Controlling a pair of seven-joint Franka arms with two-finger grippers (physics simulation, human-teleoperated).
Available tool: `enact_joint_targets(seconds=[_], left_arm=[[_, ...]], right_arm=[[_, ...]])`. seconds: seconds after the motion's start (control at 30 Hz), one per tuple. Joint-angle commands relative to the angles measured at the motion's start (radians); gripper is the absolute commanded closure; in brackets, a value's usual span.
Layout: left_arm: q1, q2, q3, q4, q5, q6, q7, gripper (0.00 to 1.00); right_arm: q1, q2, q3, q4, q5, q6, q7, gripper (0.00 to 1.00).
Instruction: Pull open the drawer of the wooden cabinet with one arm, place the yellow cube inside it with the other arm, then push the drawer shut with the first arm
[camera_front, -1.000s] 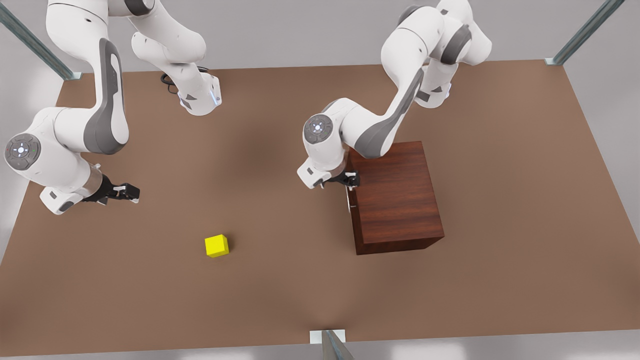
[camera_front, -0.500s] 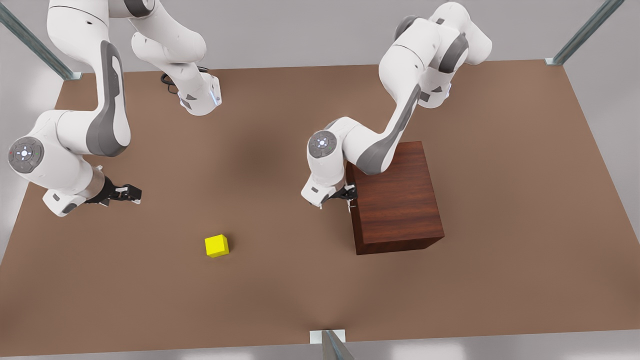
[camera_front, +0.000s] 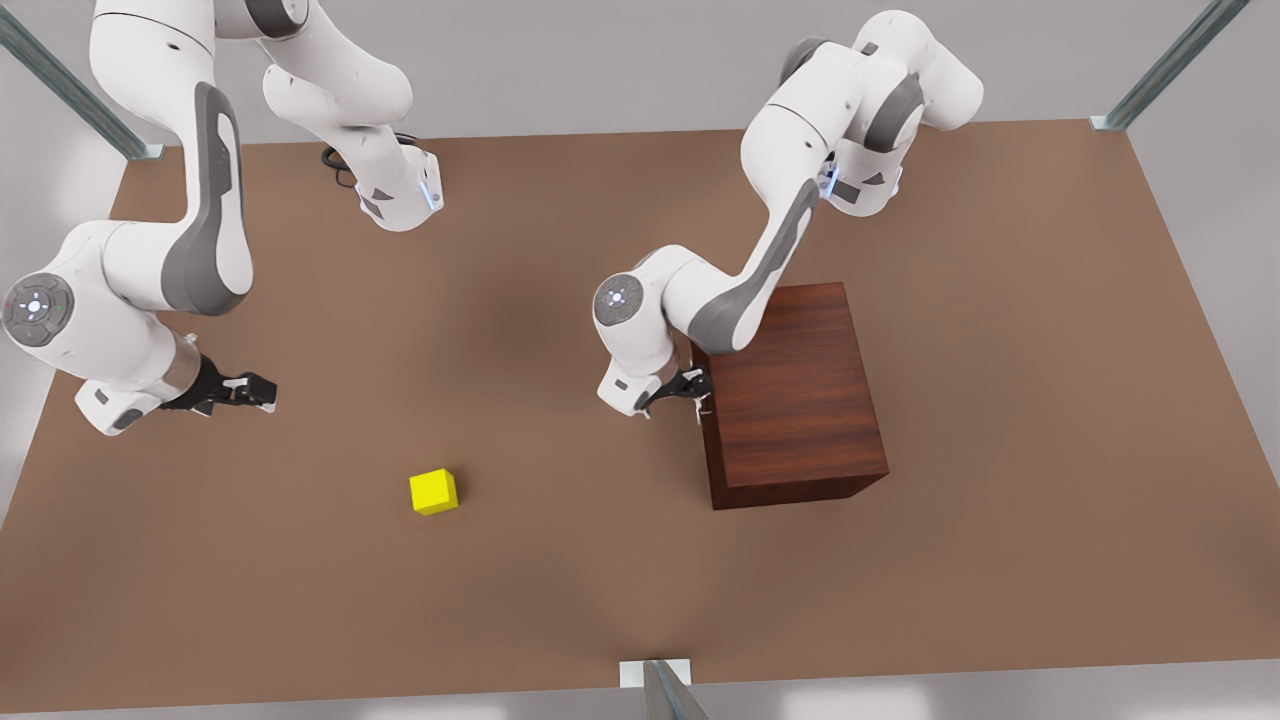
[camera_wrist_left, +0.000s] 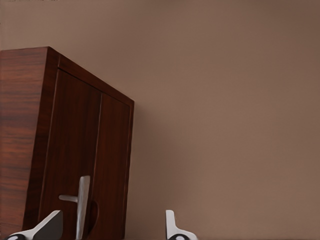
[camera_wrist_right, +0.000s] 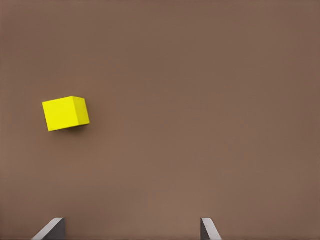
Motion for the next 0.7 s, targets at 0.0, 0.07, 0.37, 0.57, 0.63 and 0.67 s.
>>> enact_joint_targets(seconds=[0.0, 0.07, 0.37, 0.57, 0.63, 0.67], left_arm=[[-0.001, -0.001, 0.0, -0.003, 0.023, -0.009, -0.085, 0.0], [-0.002, 0.003, 0.0, -0.01, 0.039, -0.009, -0.086, 0.0], [-0.036, 0.037, 0.002, -0.009, 0.069, -0.056, -0.143, 0.0], [-0.036, 0.049, 0.002, -0.009, 0.067, -0.056, -0.145, 0.0], [-0.036, 0.057, 0.002, -0.009, 0.067, -0.056, -0.155, 0.0], [-0.036, 0.061, 0.002, -0.007, 0.067, -0.056, -0.165, 0.0]], right_arm=[[0.001, -0.001, 0.0, 0.0, -0.005, -0.002, -0.003, 0.0], [0.003, 0.006, 0.004, 0.0, -0.014, -0.01, -0.005, 0.0], [0.0, 0.019, 0.002, 0.002, 0.004, 0.007, -0.028, 0.0], [0.001, 0.026, 0.002, 0.022, 0.0, 0.009, 0.001, 0.0], [0.001, 0.028, 0.002, 0.023, -0.002, 0.009, 0.001, 0.0], [0.003, 0.029, 0.002, 0.023, 0.0, 0.009, 0.003, 0.0]])
